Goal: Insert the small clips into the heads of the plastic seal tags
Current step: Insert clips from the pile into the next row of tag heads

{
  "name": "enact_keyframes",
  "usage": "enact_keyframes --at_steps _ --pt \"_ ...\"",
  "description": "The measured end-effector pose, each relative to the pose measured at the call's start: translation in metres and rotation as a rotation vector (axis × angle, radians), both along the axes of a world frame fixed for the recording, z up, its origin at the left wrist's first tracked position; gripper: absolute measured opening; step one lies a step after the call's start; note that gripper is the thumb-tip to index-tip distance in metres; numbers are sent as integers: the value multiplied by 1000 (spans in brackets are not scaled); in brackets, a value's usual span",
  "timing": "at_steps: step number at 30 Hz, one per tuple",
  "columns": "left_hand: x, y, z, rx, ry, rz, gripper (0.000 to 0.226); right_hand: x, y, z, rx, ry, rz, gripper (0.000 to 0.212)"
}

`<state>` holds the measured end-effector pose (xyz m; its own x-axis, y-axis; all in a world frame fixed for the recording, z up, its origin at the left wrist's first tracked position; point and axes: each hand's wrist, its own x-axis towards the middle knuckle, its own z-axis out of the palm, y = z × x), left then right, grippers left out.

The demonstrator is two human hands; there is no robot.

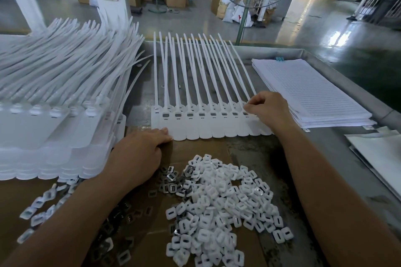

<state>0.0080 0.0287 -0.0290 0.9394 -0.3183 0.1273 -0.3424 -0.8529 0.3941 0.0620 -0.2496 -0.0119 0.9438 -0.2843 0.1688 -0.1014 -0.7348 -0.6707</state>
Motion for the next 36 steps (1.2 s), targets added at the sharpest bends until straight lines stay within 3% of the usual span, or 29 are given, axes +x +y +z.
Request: enact_keyframes --at_steps 4,9,12,18,25,36 --pt "0 0 1 4 14 7 49 -16 33 33 37 63 345 12" --pt "-1 -1 1 30 12 16 50 -44 85 51 -167 299 764 4" --pt "-1 -1 1 26 0 17 50 -54 103 46 -291 386 896 12" --pt "0 0 -1 41 -1 -2 50 -58 113 36 -357 429 940 16" --pt "0 0 -1 24 -16 0 50 -59 112 37 -296 414 946 7" --pt "-3 -2 2 21 -21 6 49 -54 101 46 -155 328 831 15"
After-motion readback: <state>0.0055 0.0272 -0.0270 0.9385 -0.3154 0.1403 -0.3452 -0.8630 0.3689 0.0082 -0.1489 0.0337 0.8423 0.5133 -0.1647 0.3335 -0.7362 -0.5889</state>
